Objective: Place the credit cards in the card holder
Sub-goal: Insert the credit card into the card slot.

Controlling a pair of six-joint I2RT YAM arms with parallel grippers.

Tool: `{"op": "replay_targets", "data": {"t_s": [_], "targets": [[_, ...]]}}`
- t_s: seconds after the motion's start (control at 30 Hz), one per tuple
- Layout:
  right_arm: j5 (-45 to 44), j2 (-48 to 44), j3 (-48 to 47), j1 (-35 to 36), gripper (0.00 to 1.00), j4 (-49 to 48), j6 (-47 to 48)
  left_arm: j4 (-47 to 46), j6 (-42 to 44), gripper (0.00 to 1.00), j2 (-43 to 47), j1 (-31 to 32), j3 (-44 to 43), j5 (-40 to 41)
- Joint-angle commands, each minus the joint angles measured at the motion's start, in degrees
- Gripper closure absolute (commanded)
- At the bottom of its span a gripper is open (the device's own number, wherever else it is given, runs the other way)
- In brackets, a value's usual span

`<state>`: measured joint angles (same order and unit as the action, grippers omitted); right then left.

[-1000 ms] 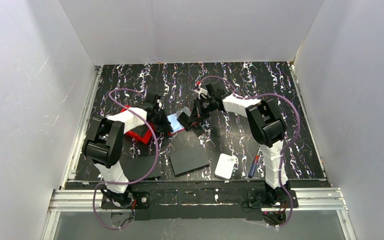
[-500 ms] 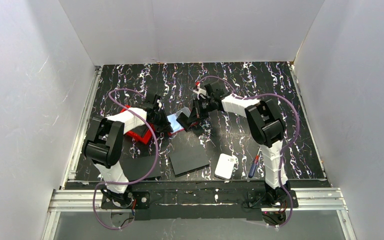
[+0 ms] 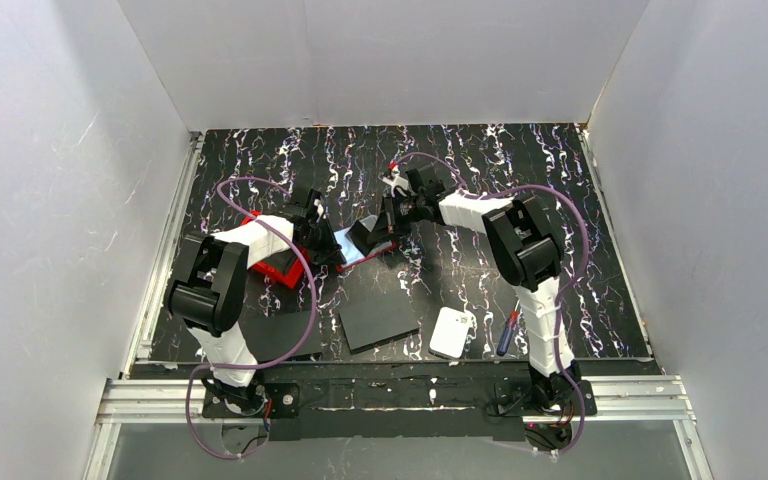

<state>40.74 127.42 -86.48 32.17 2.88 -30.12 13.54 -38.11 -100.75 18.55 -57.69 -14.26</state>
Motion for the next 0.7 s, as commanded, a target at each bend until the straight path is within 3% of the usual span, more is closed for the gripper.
{"op": "replay_targets", "data": {"t_s": [0.0, 0.53, 0.67], "targets": [[-1.1, 1.3, -1.1, 0.8, 0.99, -6.6, -3.2, 5.4, 1.7, 0.94, 0.9, 0.0, 2.0, 3.3], [-2.9, 0.6, 4.3, 1.9, 0.99, -14.9, -7.1, 5.3, 1.8, 0.94, 0.9, 0.1, 1.8, 2.8], [-3.9, 1.8, 1.4, 1.7, 0.99, -9.4, -2.2, 5.7, 2.2, 0.95, 1.1, 0.1, 1.8, 3.0]]}}
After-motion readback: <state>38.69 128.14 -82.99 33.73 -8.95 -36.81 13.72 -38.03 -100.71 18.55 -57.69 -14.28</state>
